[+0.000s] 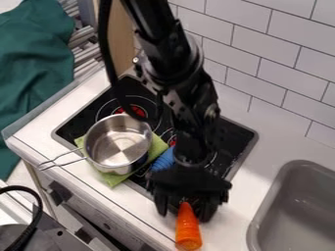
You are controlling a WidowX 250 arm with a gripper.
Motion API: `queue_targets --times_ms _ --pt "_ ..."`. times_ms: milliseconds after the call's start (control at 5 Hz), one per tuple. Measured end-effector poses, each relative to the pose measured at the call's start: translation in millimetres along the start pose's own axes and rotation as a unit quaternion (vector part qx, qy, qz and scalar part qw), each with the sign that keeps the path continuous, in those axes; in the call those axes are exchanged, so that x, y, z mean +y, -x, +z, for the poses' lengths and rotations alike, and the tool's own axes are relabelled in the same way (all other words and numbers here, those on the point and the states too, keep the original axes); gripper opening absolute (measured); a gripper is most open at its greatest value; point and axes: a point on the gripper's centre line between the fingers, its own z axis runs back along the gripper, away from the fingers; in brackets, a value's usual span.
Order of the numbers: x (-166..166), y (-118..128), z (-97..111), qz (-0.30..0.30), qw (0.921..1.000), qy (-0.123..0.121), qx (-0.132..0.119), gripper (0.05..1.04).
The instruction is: Moved the carrot from the lower right corner to the silver pot
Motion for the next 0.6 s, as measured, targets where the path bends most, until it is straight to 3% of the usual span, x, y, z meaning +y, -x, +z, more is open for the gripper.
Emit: queue_targets --times_ms 400,600 --pt "8.4 14.6 -5.6 -0.002 1.0000 0.006 0.000 0.948" --pt "8.1 15.6 -5.6 -0.011 0.9998 0.015 -0.005 0.669"
